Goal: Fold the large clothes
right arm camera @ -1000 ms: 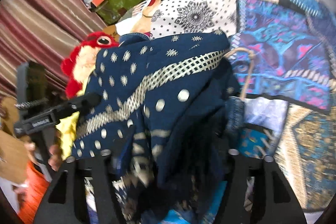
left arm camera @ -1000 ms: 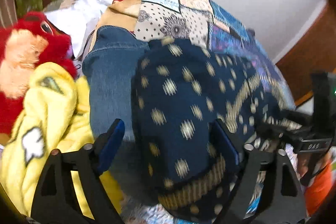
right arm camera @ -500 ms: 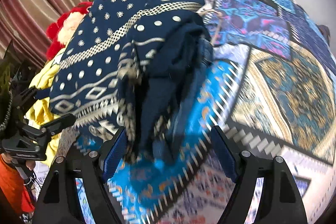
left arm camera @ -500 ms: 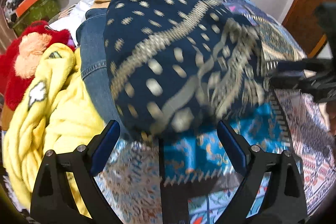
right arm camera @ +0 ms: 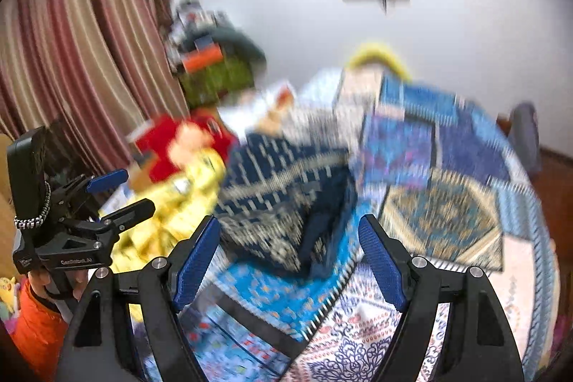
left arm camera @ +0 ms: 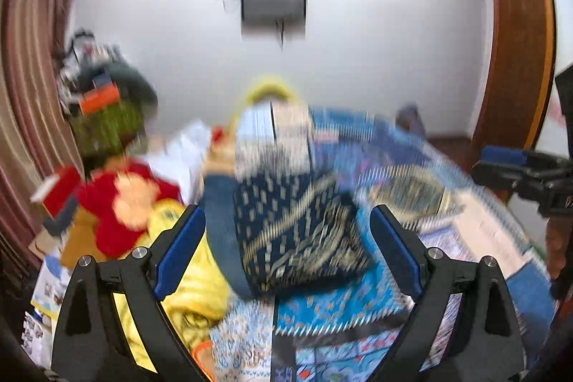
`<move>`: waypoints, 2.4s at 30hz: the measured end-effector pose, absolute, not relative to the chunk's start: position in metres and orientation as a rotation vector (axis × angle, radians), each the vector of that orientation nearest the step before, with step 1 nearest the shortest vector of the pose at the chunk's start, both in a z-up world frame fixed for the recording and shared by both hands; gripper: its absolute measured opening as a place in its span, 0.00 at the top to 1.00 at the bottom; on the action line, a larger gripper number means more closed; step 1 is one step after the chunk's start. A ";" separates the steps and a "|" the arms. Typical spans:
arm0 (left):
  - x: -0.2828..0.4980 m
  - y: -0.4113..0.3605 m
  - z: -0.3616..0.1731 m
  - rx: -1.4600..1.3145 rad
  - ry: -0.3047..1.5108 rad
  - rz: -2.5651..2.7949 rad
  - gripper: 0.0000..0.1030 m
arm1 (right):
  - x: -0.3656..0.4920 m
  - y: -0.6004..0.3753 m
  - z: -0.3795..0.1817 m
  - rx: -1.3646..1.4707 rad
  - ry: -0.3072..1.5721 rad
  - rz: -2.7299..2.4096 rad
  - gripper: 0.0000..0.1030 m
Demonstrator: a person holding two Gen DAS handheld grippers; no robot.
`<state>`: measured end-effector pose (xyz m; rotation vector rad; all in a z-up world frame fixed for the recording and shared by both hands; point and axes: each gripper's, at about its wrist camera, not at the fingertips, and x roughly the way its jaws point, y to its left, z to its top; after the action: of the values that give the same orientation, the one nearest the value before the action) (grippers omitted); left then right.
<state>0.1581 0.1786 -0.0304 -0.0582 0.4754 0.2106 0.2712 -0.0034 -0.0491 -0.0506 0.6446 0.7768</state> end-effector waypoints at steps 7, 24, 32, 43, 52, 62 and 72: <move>0.081 0.142 0.033 -0.050 0.210 0.207 0.09 | 0.181 -0.033 0.027 0.000 0.341 0.765 0.24; 0.021 0.104 0.036 -0.015 0.069 0.279 0.01 | 0.077 -0.045 0.036 -0.007 0.176 0.663 0.09; 0.031 0.106 0.025 -0.031 0.114 0.274 0.00 | 0.074 -0.047 0.032 -0.039 0.148 0.589 0.00; 0.041 0.109 0.015 -0.049 0.151 0.261 0.00 | 0.087 -0.044 0.022 -0.036 0.194 0.585 0.00; 0.045 0.112 0.015 -0.050 0.156 0.258 0.00 | 0.090 -0.045 0.020 -0.041 0.194 0.574 0.00; 0.043 0.113 0.014 -0.037 0.146 0.269 0.00 | 0.092 -0.046 0.020 -0.033 0.195 0.565 0.00; 0.044 0.110 0.014 -0.032 0.155 0.256 0.00 | 0.094 -0.051 0.018 -0.006 0.209 0.559 0.00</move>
<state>0.0444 0.1100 0.0136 -0.0321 0.1554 0.2563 0.0944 -0.0512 0.0184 -0.0061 0.2090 0.5590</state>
